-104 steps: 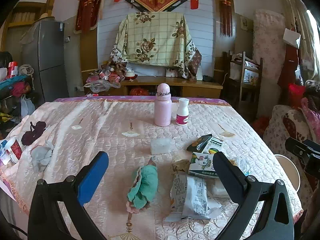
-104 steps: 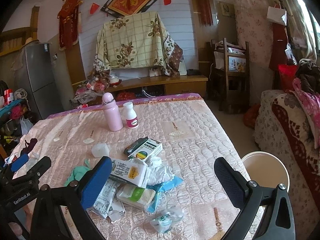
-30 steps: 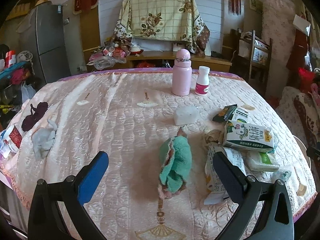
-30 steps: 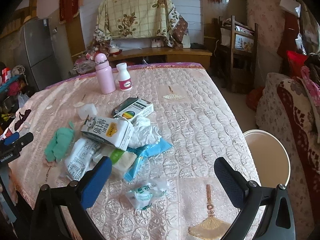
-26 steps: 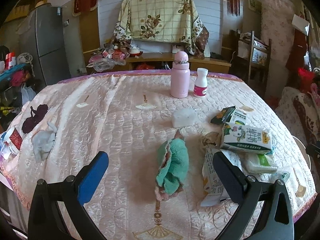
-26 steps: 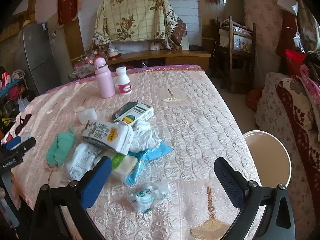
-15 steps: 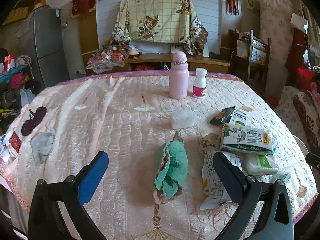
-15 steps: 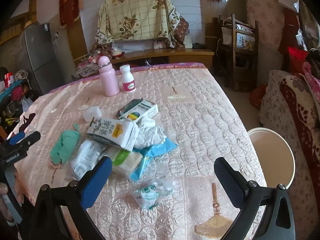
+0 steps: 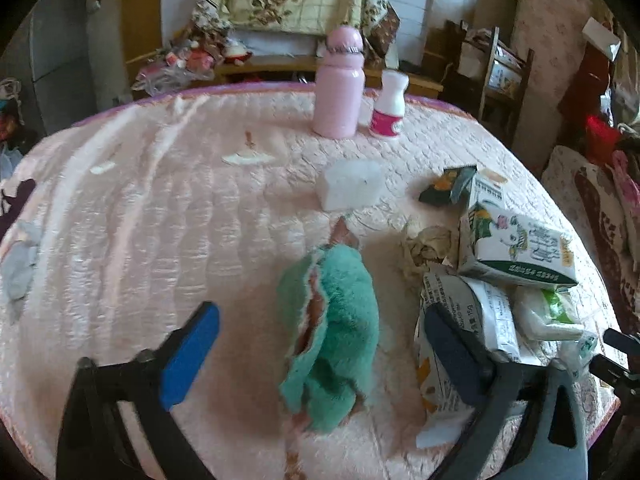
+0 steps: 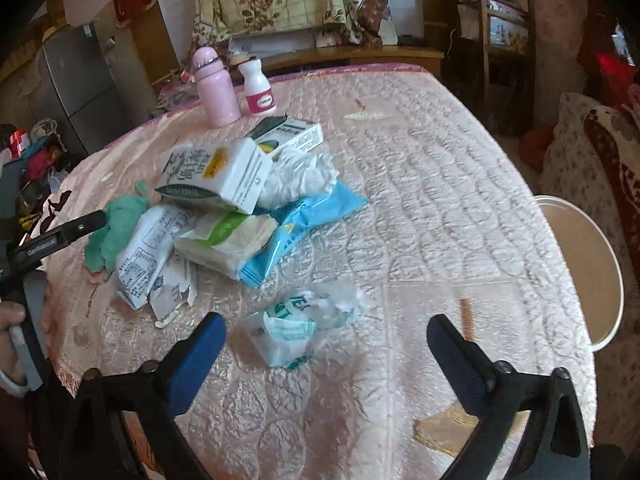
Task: Collect trash
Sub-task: 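Grasp the green towel with the left tool while the right tool grasps the clear plastic wrapper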
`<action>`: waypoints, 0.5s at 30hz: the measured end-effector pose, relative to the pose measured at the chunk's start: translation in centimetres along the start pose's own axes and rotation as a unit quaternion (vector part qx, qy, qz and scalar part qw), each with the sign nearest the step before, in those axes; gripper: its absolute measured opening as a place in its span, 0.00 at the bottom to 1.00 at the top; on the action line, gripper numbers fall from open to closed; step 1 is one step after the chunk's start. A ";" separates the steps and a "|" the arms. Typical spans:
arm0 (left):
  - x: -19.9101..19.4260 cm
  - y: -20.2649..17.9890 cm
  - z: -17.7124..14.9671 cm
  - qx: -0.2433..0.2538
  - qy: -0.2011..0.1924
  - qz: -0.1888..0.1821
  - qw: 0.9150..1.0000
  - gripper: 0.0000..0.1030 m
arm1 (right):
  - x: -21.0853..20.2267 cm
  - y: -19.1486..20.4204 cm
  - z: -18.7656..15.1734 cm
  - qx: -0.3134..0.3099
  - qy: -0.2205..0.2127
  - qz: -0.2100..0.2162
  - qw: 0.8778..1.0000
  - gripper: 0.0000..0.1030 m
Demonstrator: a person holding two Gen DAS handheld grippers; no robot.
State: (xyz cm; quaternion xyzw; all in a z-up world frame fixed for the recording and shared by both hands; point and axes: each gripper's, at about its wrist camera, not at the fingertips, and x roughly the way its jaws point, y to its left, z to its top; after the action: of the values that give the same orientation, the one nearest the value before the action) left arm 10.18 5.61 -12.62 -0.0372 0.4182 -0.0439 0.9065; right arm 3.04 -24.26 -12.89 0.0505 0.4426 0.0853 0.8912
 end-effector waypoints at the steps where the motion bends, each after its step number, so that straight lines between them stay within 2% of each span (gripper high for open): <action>1: 0.8 -0.1 0.0 -0.001 0.017 -0.006 1.000 0.63 | 0.4 0.2 0.1 -0.002 0.003 0.001 1.000 0.85; 2: 1.4 -0.2 0.0 -0.001 0.029 -0.008 1.000 0.45 | 0.9 0.3 0.1 -0.003 0.006 0.001 1.000 0.76; 3: 1.9 -0.1 -0.1 -0.005 0.039 -0.017 0.999 0.45 | 1.5 0.3 0.2 -0.002 0.012 0.002 1.000 0.64; 4: 1.8 0.1 -0.2 -0.011 0.033 -0.022 0.999 0.44 | 2.1 0.2 0.1 0.002 0.019 0.010 1.000 0.56; 5: 1.6 0.1 -0.2 -0.014 0.034 -0.024 0.999 0.41 | 2.6 0.0 0.0 0.010 0.024 0.021 0.999 0.44; 6: 1.4 0.1 -0.2 -0.016 0.036 -0.027 0.999 0.38 | 2.4 0.0 0.0 0.009 0.013 0.013 1.000 0.34; 10: -1.7 0.1 -0.3 -0.036 0.030 -0.061 0.997 0.36 | 1.1 -0.3 0.4 0.011 0.005 0.029 1.000 0.27; 15: -6.3 -2.6 0.4 -0.006 -0.003 -0.077 0.997 0.36 | -2.0 -1.4 1.5 0.014 -0.033 0.022 0.999 0.27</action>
State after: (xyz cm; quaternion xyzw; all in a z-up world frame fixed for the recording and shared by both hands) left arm 6.29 3.73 -7.29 -0.0743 0.4118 -0.1109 0.9014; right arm 3.25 -26.06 -10.69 0.0752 0.4132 0.0973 0.9023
